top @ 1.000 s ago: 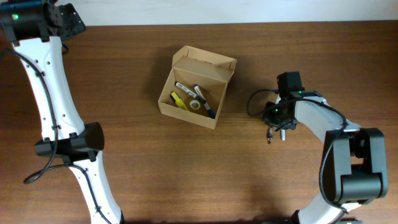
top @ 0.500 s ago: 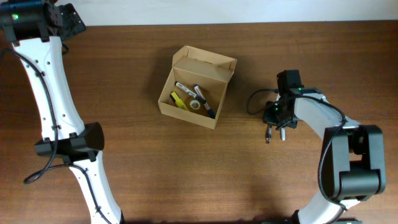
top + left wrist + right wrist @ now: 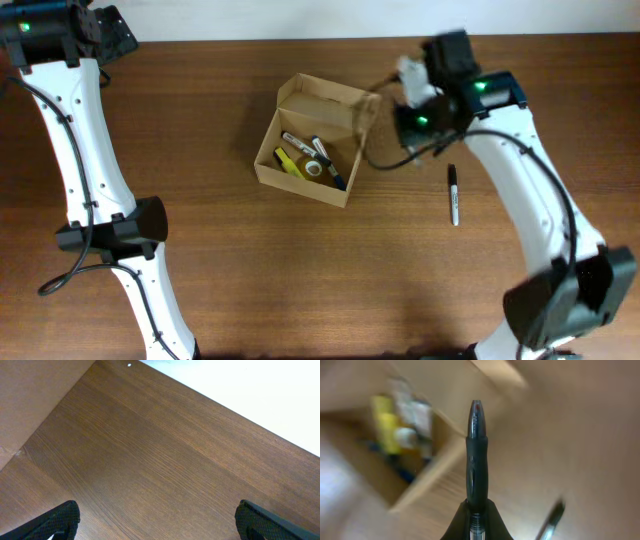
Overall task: Pack container
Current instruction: 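Carry the second pen into the box and release it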
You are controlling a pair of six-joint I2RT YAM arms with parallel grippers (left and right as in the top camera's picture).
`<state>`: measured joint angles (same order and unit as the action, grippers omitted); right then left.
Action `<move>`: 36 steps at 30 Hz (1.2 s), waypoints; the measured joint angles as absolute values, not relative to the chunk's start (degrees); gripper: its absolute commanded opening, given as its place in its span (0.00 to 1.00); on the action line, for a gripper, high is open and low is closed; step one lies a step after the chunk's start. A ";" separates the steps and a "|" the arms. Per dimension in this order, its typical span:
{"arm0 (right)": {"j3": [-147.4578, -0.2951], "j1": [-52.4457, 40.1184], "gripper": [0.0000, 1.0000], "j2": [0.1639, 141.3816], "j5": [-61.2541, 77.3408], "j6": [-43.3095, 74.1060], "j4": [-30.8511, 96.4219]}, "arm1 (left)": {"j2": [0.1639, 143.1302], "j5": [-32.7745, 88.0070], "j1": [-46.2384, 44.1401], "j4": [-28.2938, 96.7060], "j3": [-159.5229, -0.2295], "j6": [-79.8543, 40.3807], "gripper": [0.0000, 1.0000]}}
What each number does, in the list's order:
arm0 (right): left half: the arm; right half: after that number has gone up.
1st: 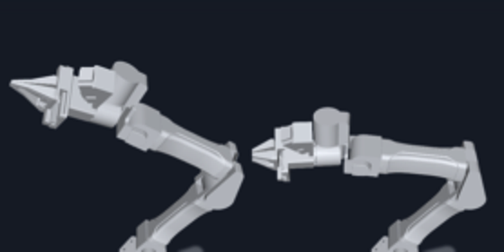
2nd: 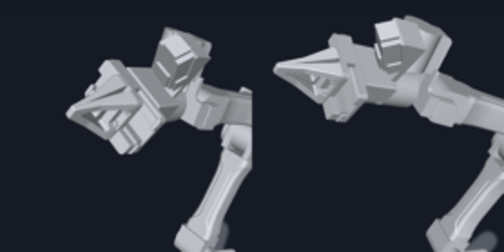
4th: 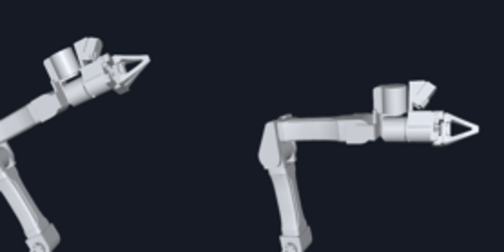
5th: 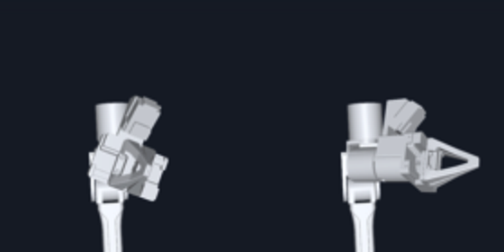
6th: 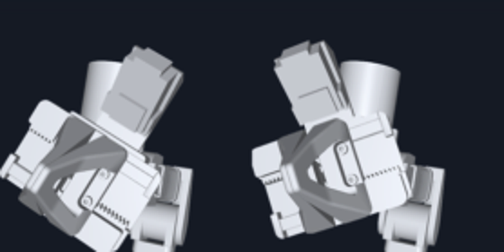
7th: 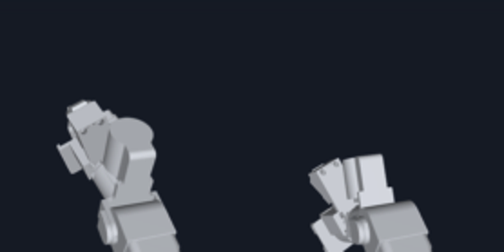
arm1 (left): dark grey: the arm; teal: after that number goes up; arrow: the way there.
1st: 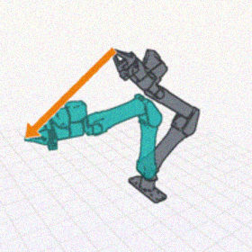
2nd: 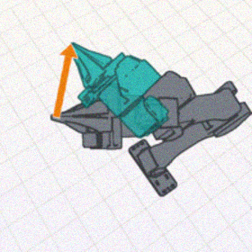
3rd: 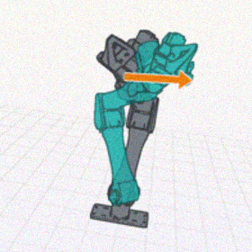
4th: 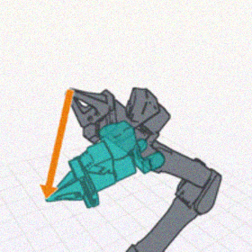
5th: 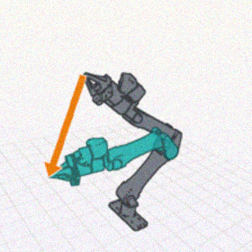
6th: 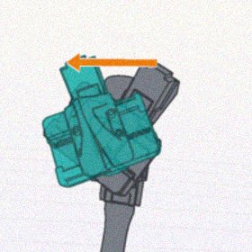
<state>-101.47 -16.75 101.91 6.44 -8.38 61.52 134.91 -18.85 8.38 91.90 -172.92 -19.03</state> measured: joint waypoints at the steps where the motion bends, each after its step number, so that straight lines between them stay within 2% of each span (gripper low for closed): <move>1: -103.28 -19.20 0.04 101.47 6.55 -11.44 61.28 | 134.91 -18.85 8.38 91.88 -172.92 -19.05 1.00; 6: -105.12 -29.87 0.04 101.10 7.05 -22.68 56.31 | 134.91 -18.85 8.38 91.88 -172.92 -19.03 1.00; 11: -105.12 -35.18 0.04 104.77 7.22 -29.78 50.57 | 134.91 -18.85 8.38 91.88 -172.92 -19.03 1.00; 19: -105.12 -35.59 0.04 117.86 7.22 -34.44 44.82 | 134.91 -18.85 8.38 91.90 -172.92 -19.05 1.00; 29: -105.03 -33.93 0.04 127.28 8.60 -34.63 48.34 | 134.91 -18.85 8.38 91.88 -172.92 -19.03 1.00; 30: -105.03 -33.89 0.07 127.37 8.88 -34.61 48.36 | 134.91 -18.85 8.38 91.88 -172.92 -19.03 1.00; 31: -105.03 -33.89 0.20 127.37 9.17 -34.26 48.38 | 134.91 -18.85 8.38 91.90 -172.92 -19.05 1.00; 32: -105.03 -33.89 0.46 127.37 9.32 -33.63 48.45 | 134.91 -18.85 8.38 91.88 -172.92 -19.03 1.00; 36: -105.06 -33.89 0.54 127.37 9.54 -31.88 49.80 | 134.91 -18.85 8.38 91.88 -172.92 -19.03 1.00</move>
